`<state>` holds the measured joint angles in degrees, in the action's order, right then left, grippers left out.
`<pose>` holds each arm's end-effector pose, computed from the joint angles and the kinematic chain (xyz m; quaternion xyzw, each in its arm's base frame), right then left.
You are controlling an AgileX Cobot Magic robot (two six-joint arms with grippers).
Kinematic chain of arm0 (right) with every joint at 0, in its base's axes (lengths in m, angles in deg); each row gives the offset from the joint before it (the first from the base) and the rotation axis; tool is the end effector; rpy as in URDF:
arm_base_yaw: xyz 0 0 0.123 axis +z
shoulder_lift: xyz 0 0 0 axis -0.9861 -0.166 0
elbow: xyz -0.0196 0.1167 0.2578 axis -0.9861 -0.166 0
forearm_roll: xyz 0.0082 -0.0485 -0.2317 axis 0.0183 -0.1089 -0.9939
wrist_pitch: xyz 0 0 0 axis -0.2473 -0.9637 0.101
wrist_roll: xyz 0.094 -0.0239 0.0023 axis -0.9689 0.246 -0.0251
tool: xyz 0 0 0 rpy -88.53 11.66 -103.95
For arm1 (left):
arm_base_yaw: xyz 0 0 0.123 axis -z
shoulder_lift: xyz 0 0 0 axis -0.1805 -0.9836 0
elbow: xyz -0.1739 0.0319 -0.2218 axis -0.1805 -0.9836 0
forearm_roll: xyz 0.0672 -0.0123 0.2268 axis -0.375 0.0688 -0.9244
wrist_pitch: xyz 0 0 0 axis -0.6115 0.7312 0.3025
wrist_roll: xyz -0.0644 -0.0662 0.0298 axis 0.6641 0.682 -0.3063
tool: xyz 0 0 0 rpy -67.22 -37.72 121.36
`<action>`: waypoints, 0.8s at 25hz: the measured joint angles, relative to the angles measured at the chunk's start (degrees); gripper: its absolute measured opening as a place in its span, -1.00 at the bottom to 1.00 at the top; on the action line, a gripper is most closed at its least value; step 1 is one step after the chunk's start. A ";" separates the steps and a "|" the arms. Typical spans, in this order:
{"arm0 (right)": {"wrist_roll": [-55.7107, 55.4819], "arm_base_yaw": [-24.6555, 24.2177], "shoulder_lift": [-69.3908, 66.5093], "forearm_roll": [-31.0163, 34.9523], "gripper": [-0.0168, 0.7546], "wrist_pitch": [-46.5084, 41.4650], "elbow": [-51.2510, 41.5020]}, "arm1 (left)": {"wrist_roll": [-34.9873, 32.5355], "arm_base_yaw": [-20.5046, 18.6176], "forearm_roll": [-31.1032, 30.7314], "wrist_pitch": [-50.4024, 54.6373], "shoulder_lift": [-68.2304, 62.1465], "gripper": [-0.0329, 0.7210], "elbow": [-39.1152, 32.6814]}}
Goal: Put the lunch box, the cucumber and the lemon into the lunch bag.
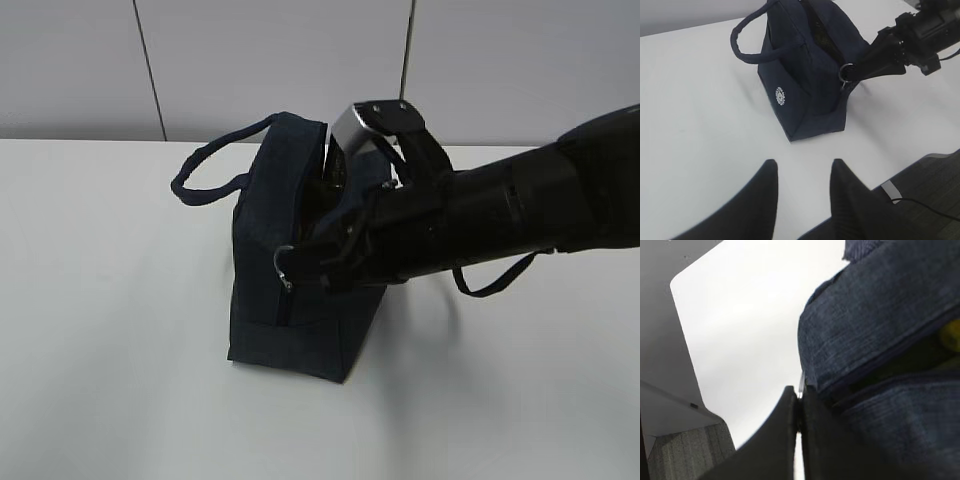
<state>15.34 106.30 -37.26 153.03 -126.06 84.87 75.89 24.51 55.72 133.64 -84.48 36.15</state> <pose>0.2684 0.1953 0.2319 -0.3387 0.7957 0.3661 0.3437 0.0484 -0.0387 0.3303 0.1998 0.8379 -0.2085 0.4631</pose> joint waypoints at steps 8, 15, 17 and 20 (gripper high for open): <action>-0.62 0.00 0.00 -4.70 -0.96 2.72 5.44 | 0.00 0.00 0.09 -0.09 0.00 -0.28 0.00; -0.83 0.00 0.00 -10.36 -0.96 8.70 6.56 | 0.00 0.00 0.09 0.31 0.00 -0.28 0.00; -0.83 0.00 0.00 -11.82 -0.96 10.62 6.56 | 0.00 0.00 0.09 0.54 0.00 -0.28 0.00; 0.35 0.00 0.00 -12.61 -0.96 12.40 6.56 | 0.00 0.00 0.09 1.33 0.00 -0.28 0.00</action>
<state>15.69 106.30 -37.26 140.43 -113.66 91.43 75.89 24.51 55.81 134.97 -84.48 36.15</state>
